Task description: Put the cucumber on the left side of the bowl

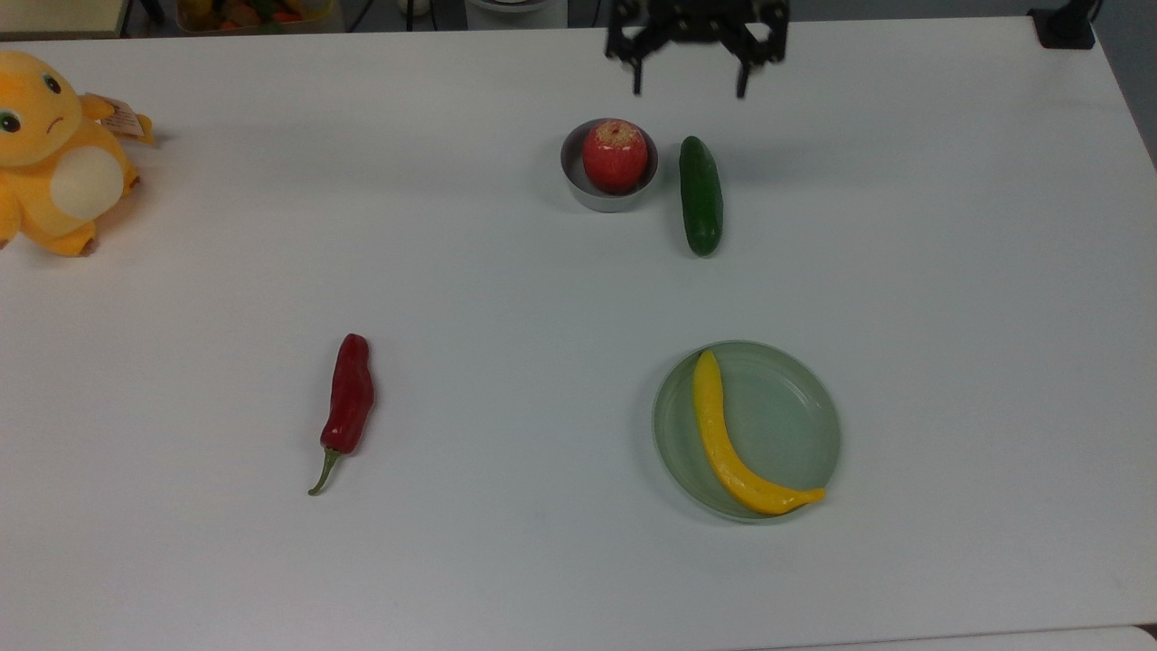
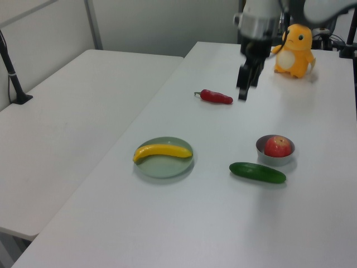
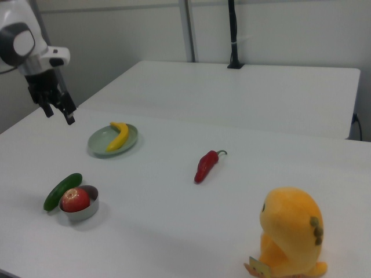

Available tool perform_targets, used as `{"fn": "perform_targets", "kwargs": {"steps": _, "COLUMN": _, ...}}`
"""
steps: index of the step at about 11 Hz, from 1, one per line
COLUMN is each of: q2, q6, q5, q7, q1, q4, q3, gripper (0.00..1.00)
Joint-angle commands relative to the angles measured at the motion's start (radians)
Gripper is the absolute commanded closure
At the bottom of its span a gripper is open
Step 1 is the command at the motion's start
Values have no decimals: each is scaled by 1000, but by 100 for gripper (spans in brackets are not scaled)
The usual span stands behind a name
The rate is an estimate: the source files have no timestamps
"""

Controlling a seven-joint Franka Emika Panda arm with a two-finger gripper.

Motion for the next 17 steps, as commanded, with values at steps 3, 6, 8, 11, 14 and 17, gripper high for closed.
{"fn": "perform_targets", "kwargs": {"steps": 3, "q2": -83, "q6": -237, "q5": 20, "q7": 1, "q1": 9, "q4": 114, "q3": -172, "gripper": 0}}
{"fn": "perform_targets", "kwargs": {"steps": 6, "q2": -103, "q6": -284, "q5": 26, "q7": -155, "q1": 9, "q4": 105, "q3": -275, "gripper": 0}}
{"fn": "perform_targets", "kwargs": {"steps": 8, "q2": -98, "q6": -265, "q5": 64, "q7": -310, "q1": 7, "q4": 99, "q3": -321, "gripper": 0}}
{"fn": "perform_targets", "kwargs": {"steps": 11, "q2": -75, "q6": -191, "q5": 141, "q7": -544, "q1": 0, "q4": 77, "q3": -335, "gripper": 0}}
{"fn": "perform_targets", "kwargs": {"steps": 14, "q2": -77, "q6": -188, "q5": 140, "q7": -546, "q1": -5, "q4": 77, "q3": -337, "gripper": 0}}
{"fn": "perform_targets", "kwargs": {"steps": 17, "q2": -75, "q6": -183, "q5": 131, "q7": -544, "q1": -8, "q4": 77, "q3": -334, "gripper": 0}}
